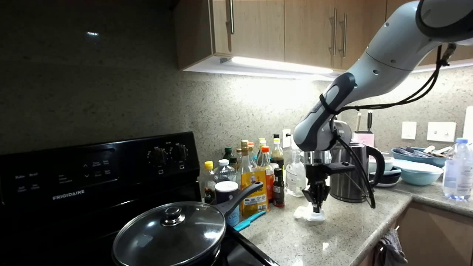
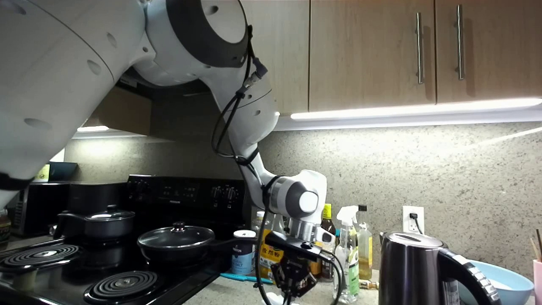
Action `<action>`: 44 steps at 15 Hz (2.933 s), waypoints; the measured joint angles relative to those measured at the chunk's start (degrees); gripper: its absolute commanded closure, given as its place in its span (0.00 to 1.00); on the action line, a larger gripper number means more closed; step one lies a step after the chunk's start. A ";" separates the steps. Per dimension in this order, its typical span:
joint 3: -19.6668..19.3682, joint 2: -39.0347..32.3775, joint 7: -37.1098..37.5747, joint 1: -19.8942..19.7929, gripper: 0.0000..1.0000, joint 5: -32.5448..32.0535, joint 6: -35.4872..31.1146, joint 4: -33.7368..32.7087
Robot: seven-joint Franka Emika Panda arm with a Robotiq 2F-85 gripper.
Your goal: Use the white napkin to wipe the counter.
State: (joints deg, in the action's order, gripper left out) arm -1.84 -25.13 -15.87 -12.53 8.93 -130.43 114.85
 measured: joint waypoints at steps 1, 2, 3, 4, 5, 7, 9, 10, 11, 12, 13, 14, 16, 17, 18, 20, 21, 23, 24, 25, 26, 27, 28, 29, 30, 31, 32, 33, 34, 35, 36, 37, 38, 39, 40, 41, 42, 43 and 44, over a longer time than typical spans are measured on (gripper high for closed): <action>1.84 0.75 -0.24 0.97 0.94 0.01 0.95 -0.20; 3.55 1.42 -0.48 2.13 0.94 0.04 2.19 -0.54; 5.04 1.86 -0.87 3.30 0.94 0.07 3.51 -1.02; 6.32 2.05 -1.59 4.41 0.94 0.08 5.00 -1.70; 7.38 2.06 -2.49 5.41 0.94 0.09 6.51 -2.44; 8.91 1.88 -5.23 6.92 0.94 0.08 9.56 -3.82; 9.77 1.12 -8.97 7.82 0.94 0.00 12.50 -5.28; 9.95 0.41 -11.09 8.11 0.94 -0.24 13.81 -6.09; 10.00 -0.47 -13.24 8.32 0.94 -0.66 14.95 -6.97; 10.02 -1.51 -15.14 8.40 0.94 -1.15 15.81 -7.92; 10.02 -2.65 -16.72 8.40 0.94 -1.72 16.36 -8.91; 9.99 -3.82 -18.06 8.40 0.94 -2.25 16.78 -9.92; 9.90 -6.27 -19.99 8.39 0.93 -3.24 17.88 -12.15; 9.86 -7.41 -20.42 8.39 0.94 -3.80 18.25 -13.18; 9.78 -8.47 -20.60 8.39 0.94 -4.31 18.49 -14.17; 9.43 -10.16 -20.61 8.38 0.94 -4.95 18.56 -15.82; 9.19 -10.72 -20.61 8.34 0.94 -4.97 18.56 -16.48; 8.71 -11.31 -20.61 8.27 0.94 -4.97 18.54 -17.37; 8.46 -11.30 -20.60 8.28 0.94 -5.00 18.40 -17.61; 8.23 -11.12 -20.49 8.28 0.94 -5.03 18.15 -17.76; 7.92 -10.50 -20.14 8.27 0.94 -5.15 17.21 -17.58; 7.50 -9.42 -19.67 8.26 0.94 -5.20 15.78 -17.09; 6.99 -7.78 -19.16 8.17 0.94 -5.19 14.26 -16.08; 6.43 -5.69 -18.44 7.97 0.94 -5.17 12.74 -14.61; 5.87 -3.26 -17.39 7.63 0.94 -5.13 11.25 -12.75; 5.29 -0.64 -16.21 7.26 0.94 -5.07 10.03 -10.56; 4.62 2.12 -14.73 6.89 0.94 -5.00 9.29 -8.14; 3.89 4.86 -12.96 6.55 0.94 -4.99 8.94 -5.57; 2.96 7.56 -11.03 6.35 0.94 -4.98 8.88 -2.87; 2.07 10.11 -9.12 6.13 0.94 -4.91 8.89 -0.13; 1.26 12.62 -7.55 5.88 0.93 -4.38 8.97 2.76; 0.52 15.08 -6.60 5.70 0.94 -3.27 9.12 5.73; 0.04 17.46 -6.48 5.47 0.93 -1.23 9.50 8.71; -0.20 18.85 -6.52 5.39 0.93 -0.89 9.55 10.31; -0.24 19.03 -6.52 5.41 0.93 -0.90 9.54 10.24; -0.22 18.78 -6.52 5.52 0.93 -0.91 9.54 9.84; -0.22 18.26 -6.52 5.61 0.93 -0.91 9.54 9.31; -0.22 17.81 -6.52 5.62 0.93 -0.91 9.54 8.93; -0.22 17.57 -6.52 5.66 0.94 -0.90 9.53 8.82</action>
State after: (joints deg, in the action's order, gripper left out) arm -2.06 -7.56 -22.39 -6.87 8.02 -120.90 123.66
